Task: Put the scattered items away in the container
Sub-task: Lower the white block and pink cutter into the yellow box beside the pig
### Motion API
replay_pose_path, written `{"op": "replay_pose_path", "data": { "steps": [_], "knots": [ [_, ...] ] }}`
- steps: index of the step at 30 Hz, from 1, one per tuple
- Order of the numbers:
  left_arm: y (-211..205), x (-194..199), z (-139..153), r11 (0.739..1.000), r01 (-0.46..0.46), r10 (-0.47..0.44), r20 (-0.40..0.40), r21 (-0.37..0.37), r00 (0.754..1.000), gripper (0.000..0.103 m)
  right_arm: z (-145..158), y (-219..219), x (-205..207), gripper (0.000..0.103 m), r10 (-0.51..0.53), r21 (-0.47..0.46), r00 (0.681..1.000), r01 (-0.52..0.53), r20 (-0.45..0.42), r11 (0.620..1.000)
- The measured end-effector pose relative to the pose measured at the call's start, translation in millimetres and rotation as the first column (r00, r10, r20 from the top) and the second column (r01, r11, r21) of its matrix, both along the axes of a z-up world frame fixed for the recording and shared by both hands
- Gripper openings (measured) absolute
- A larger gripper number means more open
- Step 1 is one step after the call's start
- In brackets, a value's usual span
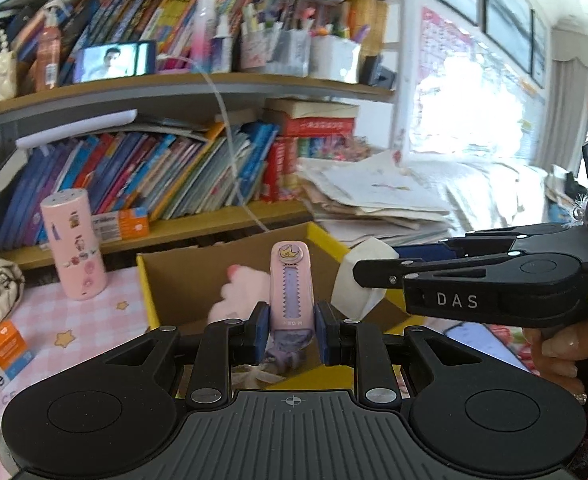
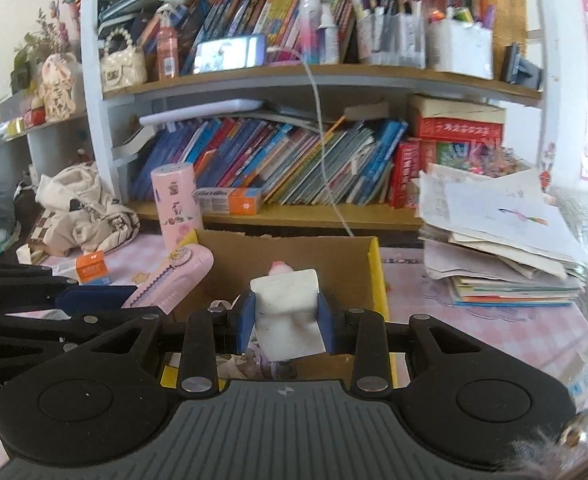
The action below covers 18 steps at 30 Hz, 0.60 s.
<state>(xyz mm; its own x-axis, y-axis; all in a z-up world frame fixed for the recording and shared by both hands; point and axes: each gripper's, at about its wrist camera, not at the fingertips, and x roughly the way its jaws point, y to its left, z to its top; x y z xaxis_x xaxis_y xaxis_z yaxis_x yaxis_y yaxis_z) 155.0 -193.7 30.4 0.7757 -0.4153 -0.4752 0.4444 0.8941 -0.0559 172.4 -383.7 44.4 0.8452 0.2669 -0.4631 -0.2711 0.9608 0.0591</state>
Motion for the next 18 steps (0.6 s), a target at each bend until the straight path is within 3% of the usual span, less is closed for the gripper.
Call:
{"op": "replay_pose_path", "data": {
  "steps": [6,11,18],
  "knots": [
    [-1,20,-7,0.998,-0.06,0.061,-0.04,0.025,0.997,0.023,-12,2,28,0.031,0.05,0.001,0.998,-0.05,-0.042,0.999],
    [-1,40,-22,0.994,-0.099,0.104,-0.12,0.045,0.987,0.023,-26,4,51,0.031,0.072,-0.014,0.992,-0.074,-0.101,0.997],
    [-7,58,-41,0.99,-0.105,0.121,-0.201,0.092,0.972,0.023,-50,7,76,0.031,0.095,-0.032,0.974,-0.103,-0.204,0.994]
  ]
}}
